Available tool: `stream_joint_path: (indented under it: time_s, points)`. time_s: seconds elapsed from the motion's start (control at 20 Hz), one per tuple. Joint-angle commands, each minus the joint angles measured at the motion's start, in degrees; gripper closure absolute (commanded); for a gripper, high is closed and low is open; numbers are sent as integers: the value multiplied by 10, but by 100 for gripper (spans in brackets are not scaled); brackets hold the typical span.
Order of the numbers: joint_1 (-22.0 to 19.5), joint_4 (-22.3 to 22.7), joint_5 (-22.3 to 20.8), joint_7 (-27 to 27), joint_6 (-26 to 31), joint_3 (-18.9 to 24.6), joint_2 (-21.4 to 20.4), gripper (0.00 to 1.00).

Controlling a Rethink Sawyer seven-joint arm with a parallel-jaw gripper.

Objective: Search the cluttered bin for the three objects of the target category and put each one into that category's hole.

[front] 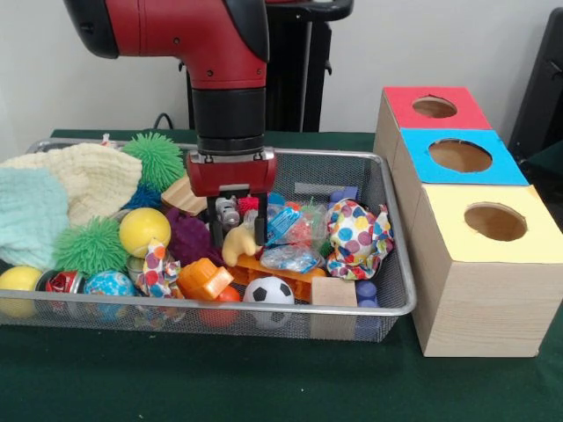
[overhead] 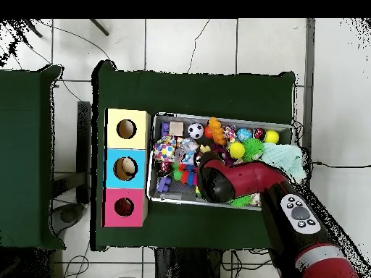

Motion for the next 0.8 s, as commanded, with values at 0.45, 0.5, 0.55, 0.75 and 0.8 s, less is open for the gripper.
stream_joint_path:
  time_s: [0.45, 0.5, 0.55, 0.75, 0.8]
  points:
    - [-57, -71, -14, -98, 115, 69, 77, 0]
    - [-65, -76, -11, -108, 125, 80, 86, 0]
    - [-70, -78, -9, -114, 131, 87, 91, 0]
    - [-81, -76, -7, -117, 145, 104, 97, 0]
    - [-84, -75, -7, -116, 146, 107, 99, 0]
